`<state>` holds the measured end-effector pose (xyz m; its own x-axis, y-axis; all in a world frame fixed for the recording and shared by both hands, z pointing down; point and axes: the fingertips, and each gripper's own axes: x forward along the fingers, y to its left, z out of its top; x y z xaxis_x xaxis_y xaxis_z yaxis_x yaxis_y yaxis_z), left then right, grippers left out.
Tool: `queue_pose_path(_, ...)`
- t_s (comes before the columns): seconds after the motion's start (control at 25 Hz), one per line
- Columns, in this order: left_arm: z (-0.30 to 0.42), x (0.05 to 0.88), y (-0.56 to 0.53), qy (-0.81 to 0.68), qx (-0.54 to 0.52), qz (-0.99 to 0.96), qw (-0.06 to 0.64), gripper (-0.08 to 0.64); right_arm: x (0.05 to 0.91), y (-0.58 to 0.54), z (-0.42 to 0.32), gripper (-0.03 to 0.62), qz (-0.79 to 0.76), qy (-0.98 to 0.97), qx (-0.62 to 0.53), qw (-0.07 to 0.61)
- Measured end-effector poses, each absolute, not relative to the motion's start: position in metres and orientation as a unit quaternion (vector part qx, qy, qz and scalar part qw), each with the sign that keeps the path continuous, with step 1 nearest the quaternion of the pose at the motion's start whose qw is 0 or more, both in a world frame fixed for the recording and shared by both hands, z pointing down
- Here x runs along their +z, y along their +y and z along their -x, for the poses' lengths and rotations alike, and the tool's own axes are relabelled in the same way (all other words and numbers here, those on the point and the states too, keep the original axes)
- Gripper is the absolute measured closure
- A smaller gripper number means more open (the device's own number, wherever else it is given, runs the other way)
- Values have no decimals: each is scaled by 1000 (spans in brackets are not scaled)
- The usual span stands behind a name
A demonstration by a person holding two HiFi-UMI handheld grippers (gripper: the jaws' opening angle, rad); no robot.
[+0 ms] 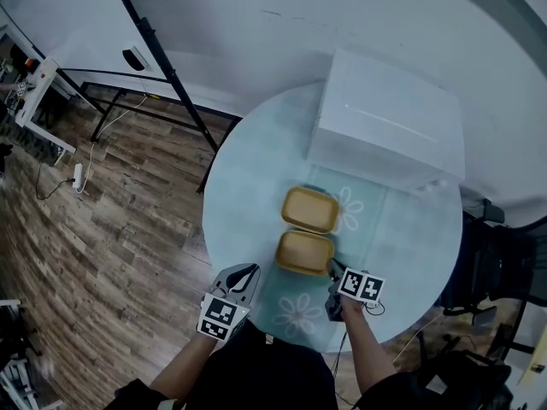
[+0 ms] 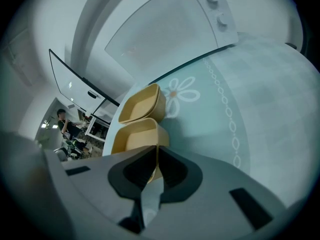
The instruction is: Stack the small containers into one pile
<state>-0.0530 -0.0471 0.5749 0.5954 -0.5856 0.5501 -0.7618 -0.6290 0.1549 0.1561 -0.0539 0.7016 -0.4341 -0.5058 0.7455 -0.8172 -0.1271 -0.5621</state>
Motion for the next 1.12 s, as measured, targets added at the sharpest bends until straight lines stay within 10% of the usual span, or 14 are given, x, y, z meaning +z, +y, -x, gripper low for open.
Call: queue_pose_path(1.12, 59, 571, -39, -389, 217, -874, 192, 537, 630, -57, -135, 558, -501, -661, 553, 74)
